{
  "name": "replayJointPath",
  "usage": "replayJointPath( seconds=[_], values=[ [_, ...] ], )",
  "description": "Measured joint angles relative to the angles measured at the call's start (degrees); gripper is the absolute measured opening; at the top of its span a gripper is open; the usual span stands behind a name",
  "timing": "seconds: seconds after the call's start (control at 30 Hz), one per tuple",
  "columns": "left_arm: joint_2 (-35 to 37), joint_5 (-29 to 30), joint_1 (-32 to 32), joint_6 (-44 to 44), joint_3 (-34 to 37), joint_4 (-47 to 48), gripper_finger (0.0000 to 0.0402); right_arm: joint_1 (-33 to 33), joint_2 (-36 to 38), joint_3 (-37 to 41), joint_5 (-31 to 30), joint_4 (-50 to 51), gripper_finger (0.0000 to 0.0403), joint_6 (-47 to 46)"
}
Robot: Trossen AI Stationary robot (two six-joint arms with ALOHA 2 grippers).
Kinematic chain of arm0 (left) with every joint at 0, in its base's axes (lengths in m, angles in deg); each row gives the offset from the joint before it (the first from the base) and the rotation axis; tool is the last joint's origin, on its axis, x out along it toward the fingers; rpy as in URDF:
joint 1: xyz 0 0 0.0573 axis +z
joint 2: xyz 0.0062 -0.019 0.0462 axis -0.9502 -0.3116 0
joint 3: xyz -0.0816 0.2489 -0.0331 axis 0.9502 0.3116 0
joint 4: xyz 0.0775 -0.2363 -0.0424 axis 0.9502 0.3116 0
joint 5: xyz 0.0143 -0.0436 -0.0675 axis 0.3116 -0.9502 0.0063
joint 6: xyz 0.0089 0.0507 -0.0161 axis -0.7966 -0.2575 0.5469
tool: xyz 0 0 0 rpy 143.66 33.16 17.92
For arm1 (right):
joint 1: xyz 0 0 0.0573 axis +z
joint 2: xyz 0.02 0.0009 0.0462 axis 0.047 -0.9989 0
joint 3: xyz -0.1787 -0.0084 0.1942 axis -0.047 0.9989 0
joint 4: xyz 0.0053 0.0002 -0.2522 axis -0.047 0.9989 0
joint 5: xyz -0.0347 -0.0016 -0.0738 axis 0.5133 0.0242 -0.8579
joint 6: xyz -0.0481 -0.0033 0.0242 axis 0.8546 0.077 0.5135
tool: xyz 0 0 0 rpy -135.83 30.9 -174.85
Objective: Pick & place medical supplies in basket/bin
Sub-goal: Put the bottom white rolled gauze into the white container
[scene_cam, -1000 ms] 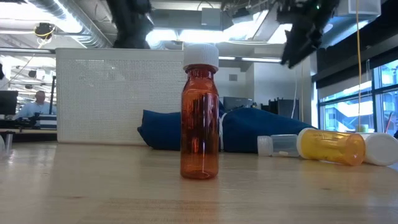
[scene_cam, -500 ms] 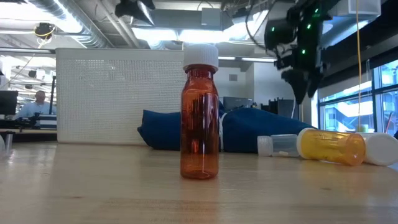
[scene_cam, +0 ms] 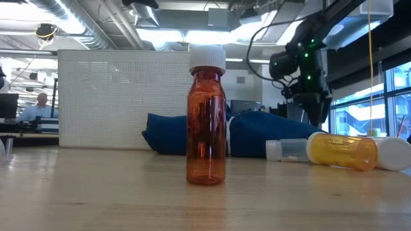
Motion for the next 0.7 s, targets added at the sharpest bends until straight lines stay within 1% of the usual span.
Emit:
replayJointPath(
  seconds=[0.1,0.2,0.7],
  values=[
    [0.0,0.0,-1.0,0.0,0.0,0.0,0.0260,-0.3,-2.2,0.0,0.0,0.2,0.0305,0.3],
    [0.0,0.0,-1.7,0.0,0.0,0.0,0.0260,-0.3,-4.5,0.0,-0.1,0.1,0.0294,0.5],
    [0.0,0.1,-2.5,0.9,0.0,0.0,0.0260,-1.2,-15.0,0.0,-0.2,-1.5,0.0207,4.6]
  ],
)
